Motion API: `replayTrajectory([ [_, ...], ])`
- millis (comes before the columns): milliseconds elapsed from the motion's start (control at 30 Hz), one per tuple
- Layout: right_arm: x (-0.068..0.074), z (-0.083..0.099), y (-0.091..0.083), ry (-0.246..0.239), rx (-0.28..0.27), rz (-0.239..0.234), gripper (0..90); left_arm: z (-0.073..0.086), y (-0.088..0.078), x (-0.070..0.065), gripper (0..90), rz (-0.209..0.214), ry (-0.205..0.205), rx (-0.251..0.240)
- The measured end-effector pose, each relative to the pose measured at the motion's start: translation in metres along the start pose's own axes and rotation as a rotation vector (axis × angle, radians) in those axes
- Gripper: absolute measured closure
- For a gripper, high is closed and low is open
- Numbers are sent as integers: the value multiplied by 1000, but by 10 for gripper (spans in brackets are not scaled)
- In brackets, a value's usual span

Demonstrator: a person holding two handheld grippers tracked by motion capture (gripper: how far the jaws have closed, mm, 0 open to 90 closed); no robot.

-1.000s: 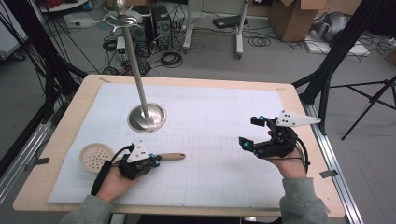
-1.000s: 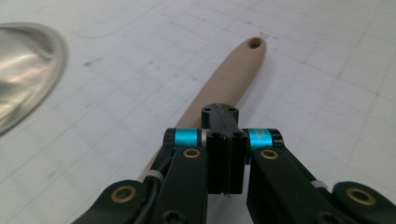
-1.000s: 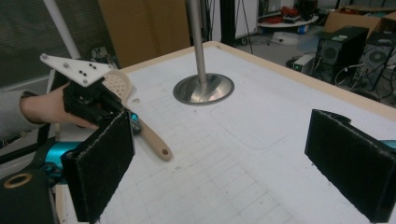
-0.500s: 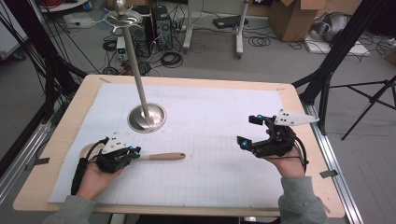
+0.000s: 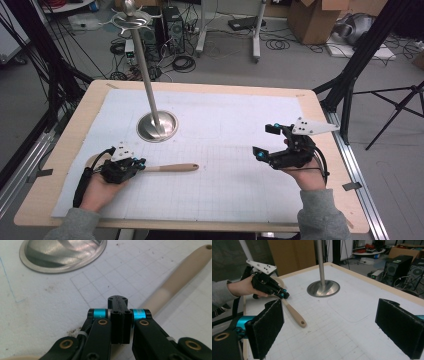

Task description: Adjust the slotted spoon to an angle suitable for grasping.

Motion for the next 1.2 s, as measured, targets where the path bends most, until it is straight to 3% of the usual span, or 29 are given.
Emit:
replayTrajectory([
  [167, 0, 1, 0, -1, 3, -2, 73, 4, -4, -1, 896, -14, -7, 29],
  [567, -4, 0, -4, 11, -14, 3, 72, 32, -34, -14, 896, -45, -39, 75],
  [767, -4, 0, -1, 6, -12, 3, 72, 33, -40, -13, 896, -40, -26, 40],
  [867, -3, 0, -2, 5, -8, 2, 72, 17, -47, -18, 896, -11, -9, -45],
  [933, -3, 0, -2, 7, -11, 5, 73, 10, -50, -26, 896, 19, -10, -75],
  [1200, -3, -1, -2, 5, -14, 4, 72, 4, -39, -82, 896, 180, 95, -105],
])
Point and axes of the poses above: each handheld gripper's, and its own axes: y roughly forward along the jaws, z roughly out of its underside, x roughly to its left, the point moved 10 cm from there along y, roughly forward along the jaws, and after that the axes turned 11 degrees about -y, right-handed, at the moved point
